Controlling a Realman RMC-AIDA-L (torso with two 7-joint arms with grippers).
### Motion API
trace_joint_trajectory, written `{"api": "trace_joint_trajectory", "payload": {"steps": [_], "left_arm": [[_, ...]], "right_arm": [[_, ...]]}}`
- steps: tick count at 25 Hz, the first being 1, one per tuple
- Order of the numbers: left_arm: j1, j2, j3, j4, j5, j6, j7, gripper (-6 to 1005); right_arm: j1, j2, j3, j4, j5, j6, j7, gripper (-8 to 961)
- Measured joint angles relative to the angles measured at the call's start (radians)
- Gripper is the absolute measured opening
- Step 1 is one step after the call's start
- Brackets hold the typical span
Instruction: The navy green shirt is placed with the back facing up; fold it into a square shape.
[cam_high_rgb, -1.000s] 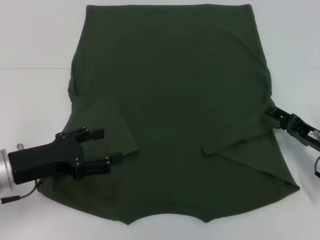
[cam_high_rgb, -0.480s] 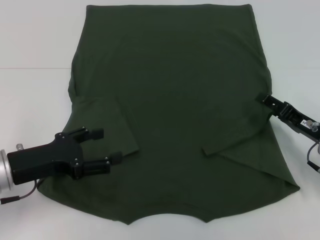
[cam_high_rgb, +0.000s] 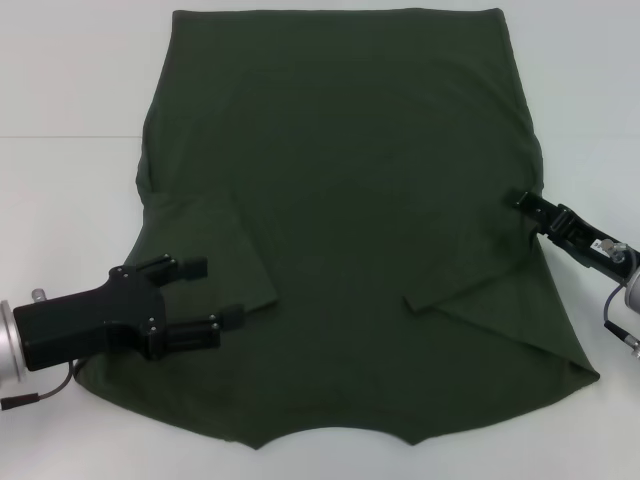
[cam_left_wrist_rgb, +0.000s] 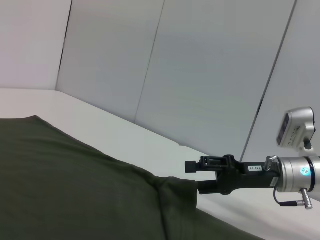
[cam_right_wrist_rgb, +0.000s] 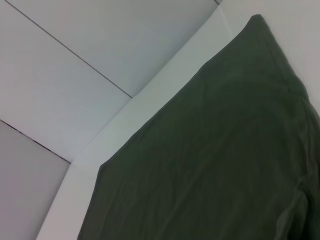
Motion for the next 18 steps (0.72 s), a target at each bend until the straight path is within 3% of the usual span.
{"api": "trace_joint_trajectory", "payload": {"steps": [18], "left_arm": [[0.005, 0.0, 0.0, 0.003, -0.005, 0.02, 0.0, 918]], "right_arm": [[-0.007, -0.001, 0.0, 0.019, -0.001, 0.055, 0.011, 798]]}}
